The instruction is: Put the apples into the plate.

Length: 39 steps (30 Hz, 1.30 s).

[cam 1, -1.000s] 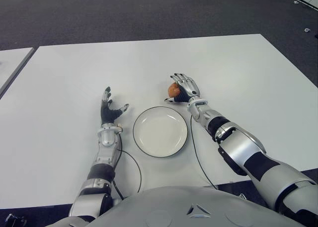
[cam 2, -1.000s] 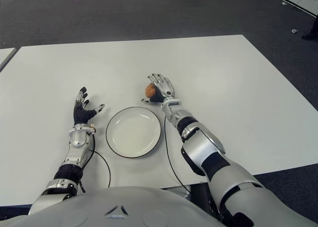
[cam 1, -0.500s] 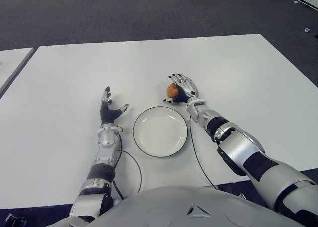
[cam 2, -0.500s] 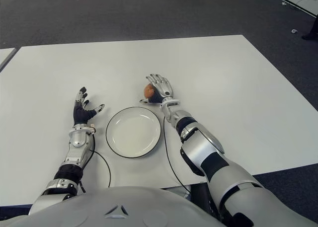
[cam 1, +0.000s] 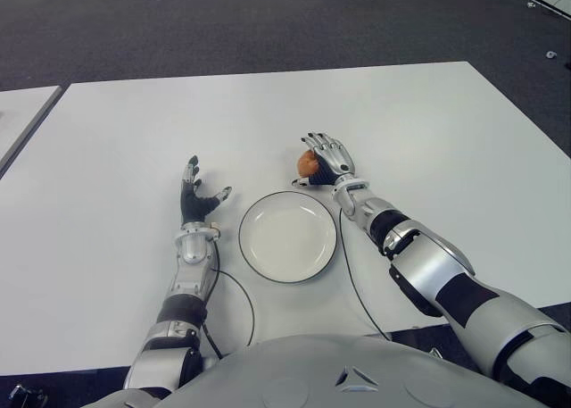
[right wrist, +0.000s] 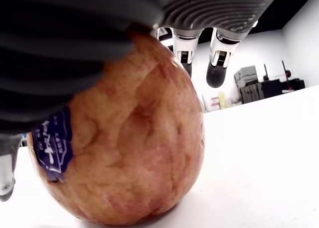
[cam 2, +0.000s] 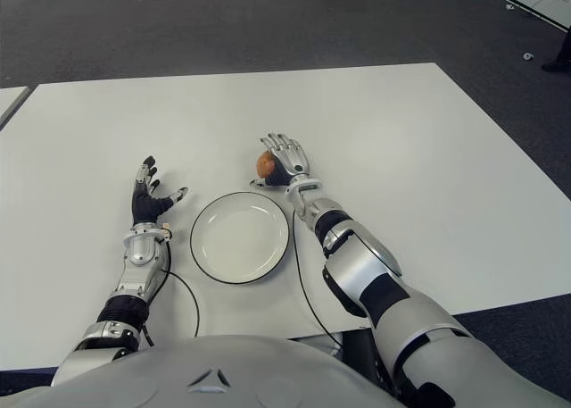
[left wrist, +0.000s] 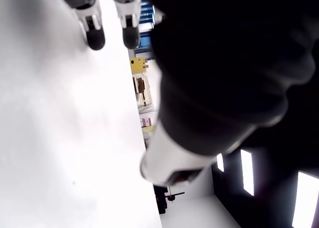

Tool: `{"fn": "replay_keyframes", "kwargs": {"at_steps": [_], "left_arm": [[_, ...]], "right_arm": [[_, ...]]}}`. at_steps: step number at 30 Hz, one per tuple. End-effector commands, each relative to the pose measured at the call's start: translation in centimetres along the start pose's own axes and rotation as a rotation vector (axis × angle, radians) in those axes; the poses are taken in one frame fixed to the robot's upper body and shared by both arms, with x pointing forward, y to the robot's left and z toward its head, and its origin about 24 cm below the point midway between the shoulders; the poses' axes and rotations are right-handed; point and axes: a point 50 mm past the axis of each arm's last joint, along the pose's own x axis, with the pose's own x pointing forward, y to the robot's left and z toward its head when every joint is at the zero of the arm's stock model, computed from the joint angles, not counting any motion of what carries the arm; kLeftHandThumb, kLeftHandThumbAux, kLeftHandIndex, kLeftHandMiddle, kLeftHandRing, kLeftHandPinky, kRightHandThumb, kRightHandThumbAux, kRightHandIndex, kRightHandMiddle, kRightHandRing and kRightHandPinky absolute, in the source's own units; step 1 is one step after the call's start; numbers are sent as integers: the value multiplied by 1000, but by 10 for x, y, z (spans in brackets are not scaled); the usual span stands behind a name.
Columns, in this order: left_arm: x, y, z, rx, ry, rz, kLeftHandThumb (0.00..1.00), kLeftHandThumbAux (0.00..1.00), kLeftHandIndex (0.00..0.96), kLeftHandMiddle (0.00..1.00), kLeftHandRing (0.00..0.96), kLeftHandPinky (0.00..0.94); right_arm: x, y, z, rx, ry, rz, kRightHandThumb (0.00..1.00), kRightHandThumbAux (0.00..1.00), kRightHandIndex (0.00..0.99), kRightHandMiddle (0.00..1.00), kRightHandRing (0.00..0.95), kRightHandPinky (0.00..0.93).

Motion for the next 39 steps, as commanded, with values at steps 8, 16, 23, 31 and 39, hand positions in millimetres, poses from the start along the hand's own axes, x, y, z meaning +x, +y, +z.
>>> {"fn": "replay_keyframes", "kwargs": {"at_steps": [8,16,23,31,39], "left_arm": [[-9,2,-17,14,95,-14,126,532,0,0,0,10],[-10,3,-15,11,82,-5,120,523,0,0,0,18],[-11,3,-13,12,77,3,115,522,0,0,0,26],[-12,4,-13,8,83,10,115,534,0,0,0,29],[-12,4,-11,10,81,13,112,544,0,0,0,27]], "right_arm": [[-23,29,-17,-9,73,129,657,640,300,462,556,574],[-26,33,-18,-84,45,173,840,677,391,568,714,677],[-28,35,-20,-58,32,200,853,677,404,590,725,676],[-29,35,-21,37,56,200,848,681,389,539,770,794],[-27,33,-18,77,50,192,849,681,390,532,793,801]]}}
